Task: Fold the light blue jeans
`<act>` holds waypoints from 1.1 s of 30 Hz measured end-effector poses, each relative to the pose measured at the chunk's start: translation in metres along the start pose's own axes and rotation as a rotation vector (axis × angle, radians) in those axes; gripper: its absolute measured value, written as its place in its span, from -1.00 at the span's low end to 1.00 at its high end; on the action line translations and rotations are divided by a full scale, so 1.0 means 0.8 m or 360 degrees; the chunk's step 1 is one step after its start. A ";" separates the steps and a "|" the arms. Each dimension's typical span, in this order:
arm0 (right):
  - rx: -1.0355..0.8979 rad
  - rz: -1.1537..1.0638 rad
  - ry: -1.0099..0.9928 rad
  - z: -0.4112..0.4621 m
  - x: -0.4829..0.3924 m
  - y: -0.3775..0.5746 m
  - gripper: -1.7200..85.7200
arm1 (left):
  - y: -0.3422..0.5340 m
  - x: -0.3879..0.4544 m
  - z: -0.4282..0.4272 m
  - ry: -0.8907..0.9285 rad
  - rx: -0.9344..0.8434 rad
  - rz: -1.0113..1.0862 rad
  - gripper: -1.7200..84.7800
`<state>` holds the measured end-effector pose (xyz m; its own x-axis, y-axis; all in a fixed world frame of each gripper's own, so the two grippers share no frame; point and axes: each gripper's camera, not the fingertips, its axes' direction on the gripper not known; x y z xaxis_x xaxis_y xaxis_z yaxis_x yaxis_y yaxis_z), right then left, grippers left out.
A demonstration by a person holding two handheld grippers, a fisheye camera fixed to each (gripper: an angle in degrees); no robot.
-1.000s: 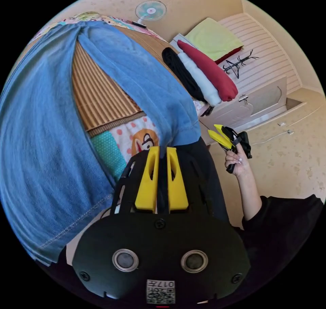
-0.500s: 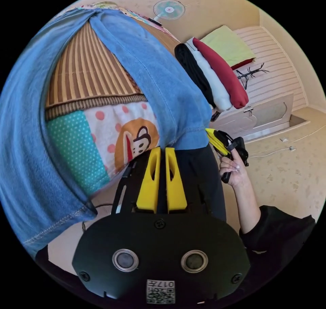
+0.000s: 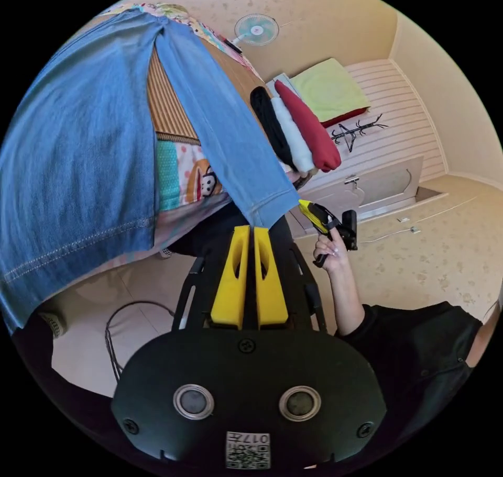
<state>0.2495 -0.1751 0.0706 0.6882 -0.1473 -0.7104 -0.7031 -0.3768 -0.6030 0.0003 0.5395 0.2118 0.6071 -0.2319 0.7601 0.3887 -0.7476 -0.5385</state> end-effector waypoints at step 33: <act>-0.0837 -0.0712 -0.0249 0.367 -0.242 -0.276 -0.76 | -0.049 -0.114 -0.189 0.0490 0.0144 0.0091 -0.96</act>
<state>0.2193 0.2051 0.2349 0.8294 0.2428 -0.5031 -0.1524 -0.7681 -0.6219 -0.1751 0.4958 0.2184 0.3970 -0.4594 0.7946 0.4287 -0.6726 -0.6031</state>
